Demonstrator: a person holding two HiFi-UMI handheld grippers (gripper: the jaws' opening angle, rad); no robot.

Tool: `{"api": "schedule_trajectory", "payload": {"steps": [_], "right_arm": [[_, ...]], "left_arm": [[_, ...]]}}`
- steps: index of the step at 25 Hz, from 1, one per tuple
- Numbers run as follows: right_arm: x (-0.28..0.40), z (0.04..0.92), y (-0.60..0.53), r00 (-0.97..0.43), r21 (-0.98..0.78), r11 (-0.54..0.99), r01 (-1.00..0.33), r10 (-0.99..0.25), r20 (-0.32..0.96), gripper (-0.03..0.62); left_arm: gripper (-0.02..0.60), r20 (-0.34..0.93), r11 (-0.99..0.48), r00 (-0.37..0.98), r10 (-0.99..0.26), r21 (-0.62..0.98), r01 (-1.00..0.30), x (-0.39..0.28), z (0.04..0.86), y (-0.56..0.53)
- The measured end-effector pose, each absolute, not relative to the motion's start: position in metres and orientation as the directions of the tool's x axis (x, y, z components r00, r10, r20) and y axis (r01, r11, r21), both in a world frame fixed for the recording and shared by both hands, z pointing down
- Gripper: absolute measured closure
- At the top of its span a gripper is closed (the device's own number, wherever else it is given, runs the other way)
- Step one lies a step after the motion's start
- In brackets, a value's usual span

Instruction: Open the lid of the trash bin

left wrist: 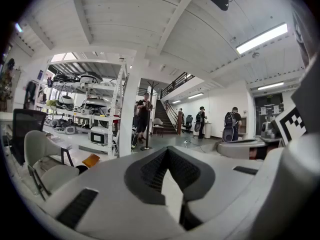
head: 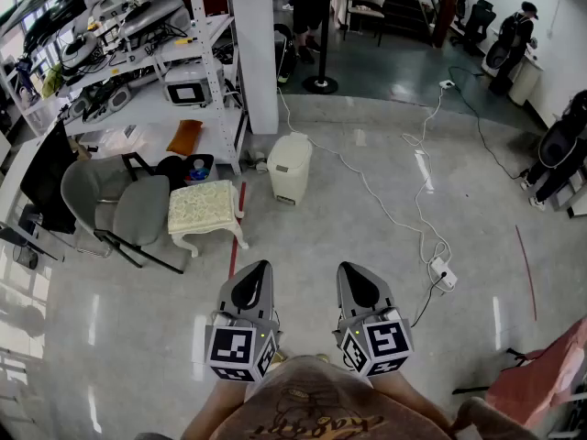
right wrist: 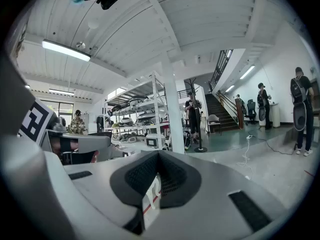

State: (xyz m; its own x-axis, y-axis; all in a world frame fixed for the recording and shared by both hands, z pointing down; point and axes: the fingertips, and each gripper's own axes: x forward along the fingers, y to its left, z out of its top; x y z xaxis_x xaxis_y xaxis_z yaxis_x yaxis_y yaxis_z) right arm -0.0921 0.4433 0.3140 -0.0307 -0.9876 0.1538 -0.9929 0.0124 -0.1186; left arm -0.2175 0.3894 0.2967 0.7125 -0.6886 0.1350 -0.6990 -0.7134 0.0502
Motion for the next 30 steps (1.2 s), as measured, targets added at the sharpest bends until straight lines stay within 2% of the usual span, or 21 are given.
{"api": "schedule_trajectory", "payload": {"steps": [30], "right_arm": [[-0.031, 0.313, 0.466, -0.121, -0.118, 0.108, -0.987, -0.986, 0.114, 0.563]], "left_arm": [[0.589, 0.123, -0.661, 0.661, -0.741, 0.045, -0.749, -0.187, 0.297, 0.401]]}}
